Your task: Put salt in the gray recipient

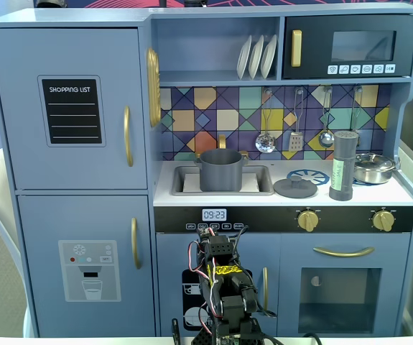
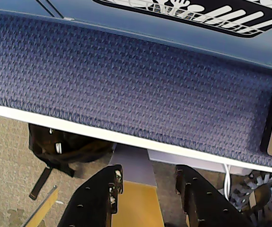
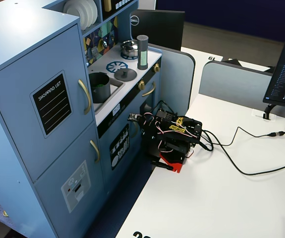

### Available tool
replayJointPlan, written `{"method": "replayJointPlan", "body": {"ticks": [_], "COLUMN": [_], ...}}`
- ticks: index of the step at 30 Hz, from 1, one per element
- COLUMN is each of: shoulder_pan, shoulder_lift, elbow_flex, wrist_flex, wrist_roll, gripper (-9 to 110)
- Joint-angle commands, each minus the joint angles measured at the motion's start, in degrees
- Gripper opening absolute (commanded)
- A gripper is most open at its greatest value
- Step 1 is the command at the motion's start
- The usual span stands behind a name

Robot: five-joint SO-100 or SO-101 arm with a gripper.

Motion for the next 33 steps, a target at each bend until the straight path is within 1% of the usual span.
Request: {"method": "replayJointPlan", "body": {"ticks": [1,12,15,18,24,26,28,31,33], "shoulder_pan": [1.49,3.6,5.71,9.93,27.42,33.22,38.67,45.09,48.25], "shoulder_lift": [0.18,0.18,0.18,-2.11,-14.06,-16.87,-18.98,-20.57,-22.59], "elbow_flex": [-0.44,-0.44,-1.32,-9.4,-34.45,-40.69,-44.82,-46.14,-45.53], "wrist_flex": [0.09,0.09,0.18,-0.26,1.67,-0.88,-6.86,-21.45,-33.57], "wrist_roll": [0.79,0.53,-2.99,-4.75,-3.6,-3.08,-3.34,-3.43,-3.43], "gripper": [1,0,0,0,0,0,0,0,3]}}
